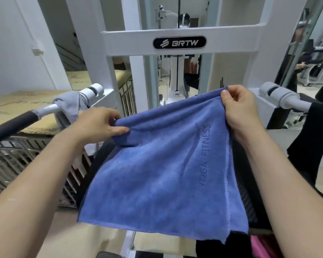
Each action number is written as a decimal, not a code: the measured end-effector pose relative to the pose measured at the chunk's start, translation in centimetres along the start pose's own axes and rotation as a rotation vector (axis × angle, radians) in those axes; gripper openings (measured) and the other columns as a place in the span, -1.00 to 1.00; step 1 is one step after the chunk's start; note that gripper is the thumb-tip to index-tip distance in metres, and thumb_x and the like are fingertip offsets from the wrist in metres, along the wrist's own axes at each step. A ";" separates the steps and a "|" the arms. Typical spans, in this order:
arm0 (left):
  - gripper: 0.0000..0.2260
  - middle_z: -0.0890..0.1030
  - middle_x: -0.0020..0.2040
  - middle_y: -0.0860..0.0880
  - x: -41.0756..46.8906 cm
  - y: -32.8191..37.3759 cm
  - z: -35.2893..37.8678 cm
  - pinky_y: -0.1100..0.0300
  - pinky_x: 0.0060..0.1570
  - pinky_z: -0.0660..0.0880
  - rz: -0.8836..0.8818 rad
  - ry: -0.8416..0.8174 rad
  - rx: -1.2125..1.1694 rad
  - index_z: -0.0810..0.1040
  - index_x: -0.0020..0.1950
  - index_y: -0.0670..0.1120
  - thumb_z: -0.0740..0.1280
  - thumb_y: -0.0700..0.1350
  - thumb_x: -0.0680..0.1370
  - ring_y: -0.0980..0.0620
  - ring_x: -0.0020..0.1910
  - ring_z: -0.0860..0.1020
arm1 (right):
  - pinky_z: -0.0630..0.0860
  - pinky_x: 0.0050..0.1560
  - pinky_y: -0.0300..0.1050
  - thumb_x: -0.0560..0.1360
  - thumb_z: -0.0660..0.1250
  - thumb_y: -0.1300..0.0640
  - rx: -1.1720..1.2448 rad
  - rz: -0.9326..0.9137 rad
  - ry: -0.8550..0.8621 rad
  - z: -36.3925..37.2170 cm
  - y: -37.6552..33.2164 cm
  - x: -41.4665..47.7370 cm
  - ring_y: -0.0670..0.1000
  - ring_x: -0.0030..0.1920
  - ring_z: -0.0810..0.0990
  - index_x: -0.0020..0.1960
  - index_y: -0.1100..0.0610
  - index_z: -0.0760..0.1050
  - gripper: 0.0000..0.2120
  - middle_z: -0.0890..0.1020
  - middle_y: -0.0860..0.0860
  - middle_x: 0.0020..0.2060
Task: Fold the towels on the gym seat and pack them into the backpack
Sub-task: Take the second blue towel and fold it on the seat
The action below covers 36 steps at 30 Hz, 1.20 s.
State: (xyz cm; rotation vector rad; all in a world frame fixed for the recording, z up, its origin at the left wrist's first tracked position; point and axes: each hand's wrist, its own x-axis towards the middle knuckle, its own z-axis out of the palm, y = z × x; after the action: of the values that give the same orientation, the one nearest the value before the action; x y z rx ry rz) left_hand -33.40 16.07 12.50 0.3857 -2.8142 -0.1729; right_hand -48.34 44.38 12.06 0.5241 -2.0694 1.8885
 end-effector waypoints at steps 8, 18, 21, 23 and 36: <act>-0.63 0.58 -0.27 0.07 -4.8 -4.6 -7.5 -0.06 0.01 0.36 0.136 0.475 0.027 0.59 -0.27 0.00 0.25 0.27 0.45 0.04 -0.18 0.50 | 0.36 -0.22 -0.31 0.60 0.17 0.16 -0.092 -0.213 0.072 4.5 -4.5 0.9 -0.22 -0.34 0.37 -0.02 0.09 0.39 -0.95 0.42 -0.15 -0.33; -0.77 0.58 -0.51 0.17 -10.7 -8.8 -15.0 0.52 -0.44 0.35 0.066 0.464 -0.747 0.67 -0.41 0.03 0.40 0.05 0.43 0.30 -0.50 0.47 | 0.36 -0.15 -0.21 0.58 0.18 0.18 -0.026 -0.360 0.187 10.0 -13.0 -0.2 -0.03 -0.20 0.44 -0.05 0.10 0.39 -0.96 0.49 0.02 -0.23; -0.83 0.61 -0.46 0.11 -12.1 -9.5 -17.4 0.38 -0.40 0.48 0.214 0.553 -1.097 0.66 -0.42 0.01 0.43 -0.05 0.38 0.20 -0.46 0.55 | 0.36 -0.21 -0.26 0.57 0.18 0.13 0.002 -0.402 0.165 9.3 -15.8 -1.1 -0.16 -0.32 0.39 -0.06 0.06 0.38 -0.96 0.45 -0.11 -0.33; -0.77 0.56 -0.51 0.11 -12.1 -9.7 -18.3 0.38 -0.50 0.42 0.235 0.616 -1.229 0.59 -0.45 -0.03 0.37 -0.14 0.42 0.21 -0.52 0.50 | 0.37 -0.17 -0.22 0.57 0.19 0.11 -0.003 -0.389 0.108 8.9 -17.5 -2.0 -0.12 -0.27 0.41 -0.03 0.07 0.40 -0.94 0.46 -0.09 -0.29; -0.90 0.51 -0.31 -0.05 -6.3 -8.0 -14.8 0.23 -0.35 0.41 0.132 0.436 -1.195 0.50 -0.21 0.01 0.40 -0.09 0.46 0.08 -0.36 0.48 | 0.24 -0.20 -0.10 0.55 0.24 0.16 -0.450 -0.173 -0.064 2.9 -16.7 -2.0 0.02 -0.22 0.36 -0.14 0.32 0.50 -0.78 0.44 0.11 -0.26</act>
State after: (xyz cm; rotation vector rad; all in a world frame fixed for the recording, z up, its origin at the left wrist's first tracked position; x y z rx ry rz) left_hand -21.11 9.00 23.53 -0.0574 -1.8499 -1.4125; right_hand -38.88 40.45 25.72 0.6276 -2.3080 1.2707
